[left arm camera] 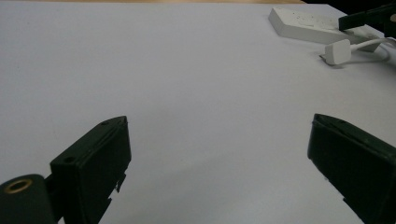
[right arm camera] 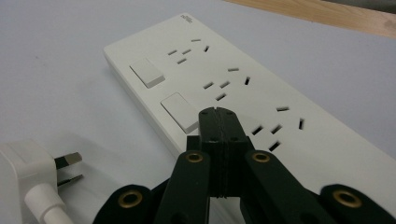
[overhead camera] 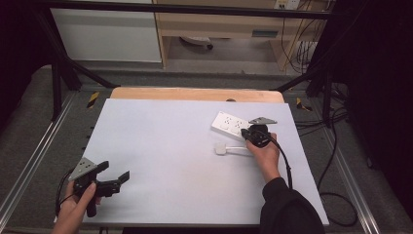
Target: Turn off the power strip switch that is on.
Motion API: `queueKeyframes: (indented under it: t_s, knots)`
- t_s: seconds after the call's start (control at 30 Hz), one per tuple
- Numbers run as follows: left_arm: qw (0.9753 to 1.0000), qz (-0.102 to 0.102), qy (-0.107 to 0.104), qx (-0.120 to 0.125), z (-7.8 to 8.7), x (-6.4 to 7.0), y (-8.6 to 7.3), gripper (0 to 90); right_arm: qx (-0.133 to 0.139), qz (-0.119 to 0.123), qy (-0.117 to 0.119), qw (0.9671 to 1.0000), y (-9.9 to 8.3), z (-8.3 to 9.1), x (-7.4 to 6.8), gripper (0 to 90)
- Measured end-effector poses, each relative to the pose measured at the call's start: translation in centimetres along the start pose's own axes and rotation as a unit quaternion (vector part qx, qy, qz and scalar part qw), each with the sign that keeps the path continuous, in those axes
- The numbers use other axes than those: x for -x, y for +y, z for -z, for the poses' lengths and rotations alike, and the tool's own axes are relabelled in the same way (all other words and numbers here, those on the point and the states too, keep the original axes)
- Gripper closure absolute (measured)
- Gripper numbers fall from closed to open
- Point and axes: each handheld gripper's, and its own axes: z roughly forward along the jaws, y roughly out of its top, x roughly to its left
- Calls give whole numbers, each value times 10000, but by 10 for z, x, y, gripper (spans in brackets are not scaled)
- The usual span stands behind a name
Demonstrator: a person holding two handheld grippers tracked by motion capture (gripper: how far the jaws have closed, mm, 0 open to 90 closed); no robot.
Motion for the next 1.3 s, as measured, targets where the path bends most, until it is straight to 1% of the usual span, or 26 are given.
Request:
queueKeyframes:
  t_s: [0.2, 0.4, 0.5, 0.73, 0.83, 1.03, 1.13, 1.17, 1.3]
  knots:
    - [10000, -5, 8, 6, 0, 0, 0, 60, -33, 42, -24, 10000, 1, 1, 0, 900]
    - [10000, -3, 14, 7, 0, 0, 0, 61, -28, 23, -11, 10000, 1, 1, 0, 900]
    - [10000, -6, 10, 7, 0, 0, 0, 60, 20, 45, 4, 10000, 2, 2, 0, 900]
    - [10000, 21, 37, 29, 0, -1, 0, 61, 113, -2, -13, 9999, 4, 5, 1, 900]
    - [10000, 12, 33, 22, 0, -1, 0, 61, 146, -23, -15, 9999, 5, 6, 1, 882]
    - [10000, 2, 19, 12, 0, -1, 0, 61, 199, -102, 4, 9997, 8, 11, 3, 783]
    - [10000, 4, 26, 13, 0, -1, 0, 61, 227, -191, -3, 9996, 10, 13, 3, 673]
    - [10000, 2, 25, 13, 0, -1, 0, 61, 244, -197, 20, 9995, 10, 13, 4, 644]
    - [10000, 1, 24, 14, 0, -1, 0, 61, 287, -229, 37, 9993, 13, 15, 4, 479]
